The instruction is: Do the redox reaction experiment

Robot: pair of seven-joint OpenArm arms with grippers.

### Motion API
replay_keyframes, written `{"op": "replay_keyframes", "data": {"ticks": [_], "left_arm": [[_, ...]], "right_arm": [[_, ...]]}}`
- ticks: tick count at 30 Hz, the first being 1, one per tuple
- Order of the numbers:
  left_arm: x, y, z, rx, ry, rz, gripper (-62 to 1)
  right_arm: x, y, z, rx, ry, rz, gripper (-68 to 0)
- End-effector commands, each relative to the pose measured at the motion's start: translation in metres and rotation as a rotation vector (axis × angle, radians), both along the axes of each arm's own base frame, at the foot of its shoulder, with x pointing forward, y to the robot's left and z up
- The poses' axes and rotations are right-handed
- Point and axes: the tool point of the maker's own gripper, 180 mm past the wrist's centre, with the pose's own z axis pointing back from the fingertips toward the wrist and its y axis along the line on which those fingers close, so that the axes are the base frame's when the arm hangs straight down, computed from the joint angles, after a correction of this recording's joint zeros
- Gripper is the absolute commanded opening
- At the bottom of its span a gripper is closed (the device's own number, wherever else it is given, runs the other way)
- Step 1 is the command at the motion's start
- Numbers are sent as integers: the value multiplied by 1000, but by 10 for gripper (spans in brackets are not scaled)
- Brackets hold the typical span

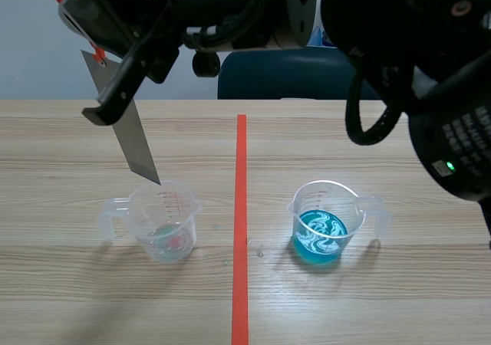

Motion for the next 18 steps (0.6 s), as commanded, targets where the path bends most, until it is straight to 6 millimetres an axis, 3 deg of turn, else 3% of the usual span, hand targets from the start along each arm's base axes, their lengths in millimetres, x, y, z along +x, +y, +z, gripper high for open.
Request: {"op": "replay_keyframes", "data": {"ticks": [1, 18], "left_arm": [[0, -1, 4, -20, -13, 8, 14], [0, -1, 4, -19, -13, 7, 14]], "right_arm": [[1, 0, 8, 25, -12, 2, -669], [3, -1, 5, 9, -7, -5, -669]]}}
